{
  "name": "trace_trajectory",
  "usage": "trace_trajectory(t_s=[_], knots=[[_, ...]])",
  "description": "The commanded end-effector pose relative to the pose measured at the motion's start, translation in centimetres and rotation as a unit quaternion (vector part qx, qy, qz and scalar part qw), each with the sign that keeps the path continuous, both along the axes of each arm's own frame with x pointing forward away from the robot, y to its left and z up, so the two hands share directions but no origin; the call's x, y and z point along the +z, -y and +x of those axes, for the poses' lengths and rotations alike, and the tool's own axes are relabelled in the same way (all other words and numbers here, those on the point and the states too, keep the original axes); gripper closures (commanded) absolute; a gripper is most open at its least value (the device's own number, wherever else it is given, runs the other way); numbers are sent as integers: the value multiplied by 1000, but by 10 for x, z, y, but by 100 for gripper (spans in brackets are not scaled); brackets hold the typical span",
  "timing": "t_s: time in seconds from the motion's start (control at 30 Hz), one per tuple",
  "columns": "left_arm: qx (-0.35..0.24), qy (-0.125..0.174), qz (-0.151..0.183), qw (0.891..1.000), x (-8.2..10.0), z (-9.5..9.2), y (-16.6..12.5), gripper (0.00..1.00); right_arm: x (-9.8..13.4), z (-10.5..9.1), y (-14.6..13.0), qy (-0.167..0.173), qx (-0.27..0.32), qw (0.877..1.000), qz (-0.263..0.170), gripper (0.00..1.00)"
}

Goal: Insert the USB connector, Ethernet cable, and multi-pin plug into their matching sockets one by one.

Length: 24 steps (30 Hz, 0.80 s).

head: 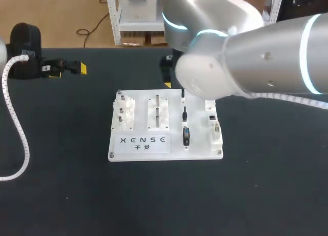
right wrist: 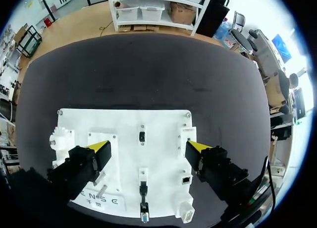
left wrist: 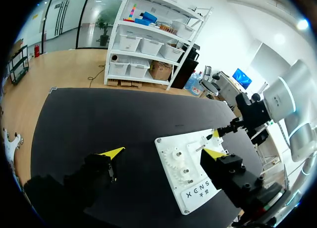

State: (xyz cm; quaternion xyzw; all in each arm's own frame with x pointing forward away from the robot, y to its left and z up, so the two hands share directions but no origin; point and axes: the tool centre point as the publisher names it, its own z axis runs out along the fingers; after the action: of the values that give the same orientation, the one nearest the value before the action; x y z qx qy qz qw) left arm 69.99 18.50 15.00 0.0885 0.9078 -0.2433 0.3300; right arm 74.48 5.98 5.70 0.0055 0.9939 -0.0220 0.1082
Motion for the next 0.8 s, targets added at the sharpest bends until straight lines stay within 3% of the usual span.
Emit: trace_trajectory(t_s=[0.03, 0.2, 0.23, 0.33, 0.47, 0.5, 0.53, 0.8], knots=[[0, 0, 0, 1000, 0, 0, 0, 0, -8, 11, -5, -31, -1, 1000, -4, 0], [0, 0, 0, 1000, 0, 0, 0, 0, -19, 9, -1, -56, -10, 998, -1, 0], [0, 0, 0, 1000, 0, 0, 0, 0, -22, 9, 0, -61, -11, 998, 1, 4], [0, 0, 0, 1000, 0, 0, 0, 0, -27, 5, 1, -65, -6, 998, 3, 1], [0, 0, 0, 1000, 0, 0, 0, 0, -31, 1, 1, -69, -1, 998, 13, 25], [0, 0, 0, 1000, 0, 0, 0, 0, -32, 0, 2, -71, 1, 997, 16, 35], [0, 0, 0, 1000, 0, 0, 0, 0, -33, 0, 1, -69, 4, 997, 20, 50], [0, 0, 0, 1000, 0, 0, 0, 0, -39, -1, 0, -70, 6, 997, 26, 52]])
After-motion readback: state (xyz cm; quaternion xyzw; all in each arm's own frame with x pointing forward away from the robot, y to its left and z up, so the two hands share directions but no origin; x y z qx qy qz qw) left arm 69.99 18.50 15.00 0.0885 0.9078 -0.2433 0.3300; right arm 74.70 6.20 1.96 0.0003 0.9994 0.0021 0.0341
